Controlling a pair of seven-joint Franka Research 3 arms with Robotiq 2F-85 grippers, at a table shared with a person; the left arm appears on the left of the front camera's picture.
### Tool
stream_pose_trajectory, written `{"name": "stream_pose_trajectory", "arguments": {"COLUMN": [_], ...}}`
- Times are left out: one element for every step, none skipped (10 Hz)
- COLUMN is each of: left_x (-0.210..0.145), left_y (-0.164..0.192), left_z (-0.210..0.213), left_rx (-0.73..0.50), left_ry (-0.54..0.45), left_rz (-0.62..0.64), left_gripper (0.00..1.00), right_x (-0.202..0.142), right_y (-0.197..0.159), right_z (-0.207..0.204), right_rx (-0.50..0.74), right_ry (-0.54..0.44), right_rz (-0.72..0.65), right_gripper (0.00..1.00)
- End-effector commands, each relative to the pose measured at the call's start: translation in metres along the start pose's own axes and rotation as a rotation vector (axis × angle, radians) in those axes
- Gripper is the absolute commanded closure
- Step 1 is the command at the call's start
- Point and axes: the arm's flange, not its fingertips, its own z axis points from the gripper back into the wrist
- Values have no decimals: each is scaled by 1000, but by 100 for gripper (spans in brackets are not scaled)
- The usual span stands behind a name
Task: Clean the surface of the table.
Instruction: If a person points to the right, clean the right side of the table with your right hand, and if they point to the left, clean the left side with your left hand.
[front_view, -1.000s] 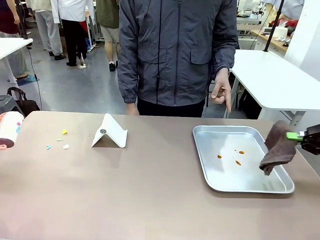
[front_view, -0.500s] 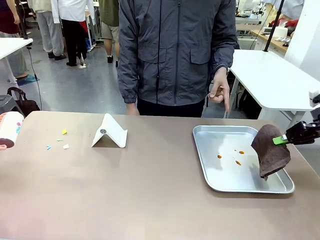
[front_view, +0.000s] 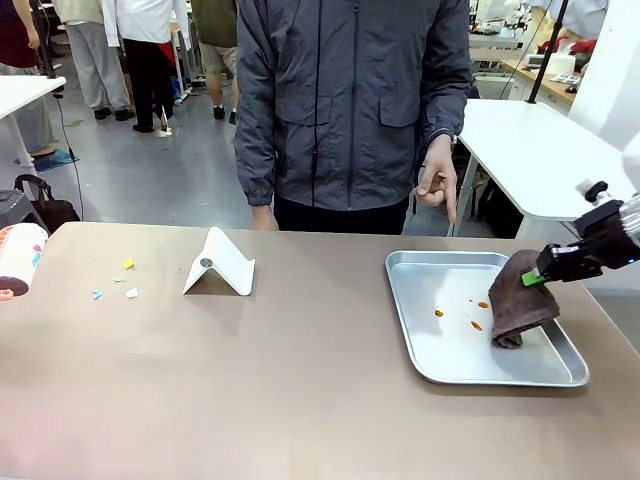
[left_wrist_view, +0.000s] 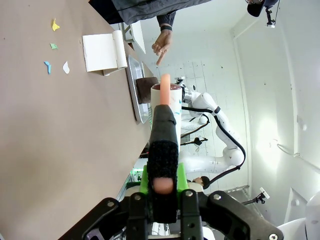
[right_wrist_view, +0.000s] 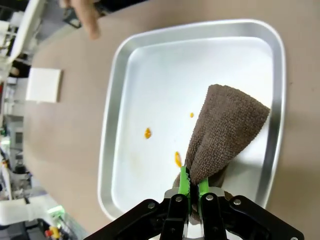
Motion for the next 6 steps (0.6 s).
{"name": "stream_pose_trajectory", "arguments": {"left_x": [-1,-1,-1,-1,-1,-1], "left_y": [-5,-5,-5,-5,-5,-5], "left_z": [1,1,1,1,1,1], "left_rx": [-16,-16,-16,-16,-16,-16], "left_ry": [0,0,0,0,0,0], "left_rz": [-6,-6,-6,-6,-6,-6], "left_gripper": [100,100,100,100,100,100], "right_x": [12,15,17,19,19,19], "right_y": [-4,-7,-10,-12,-11,-9], "right_z": [-28,-43,-56,-67,-76,-81], "right_rx": [-39,-39,-43,-27,-13,-1], "right_ry": [51,64,68,82,90,97], "right_rz": [-21,-23,-20,-24,-19,-16], "right_gripper": [93,93,93,93,93,93]}}
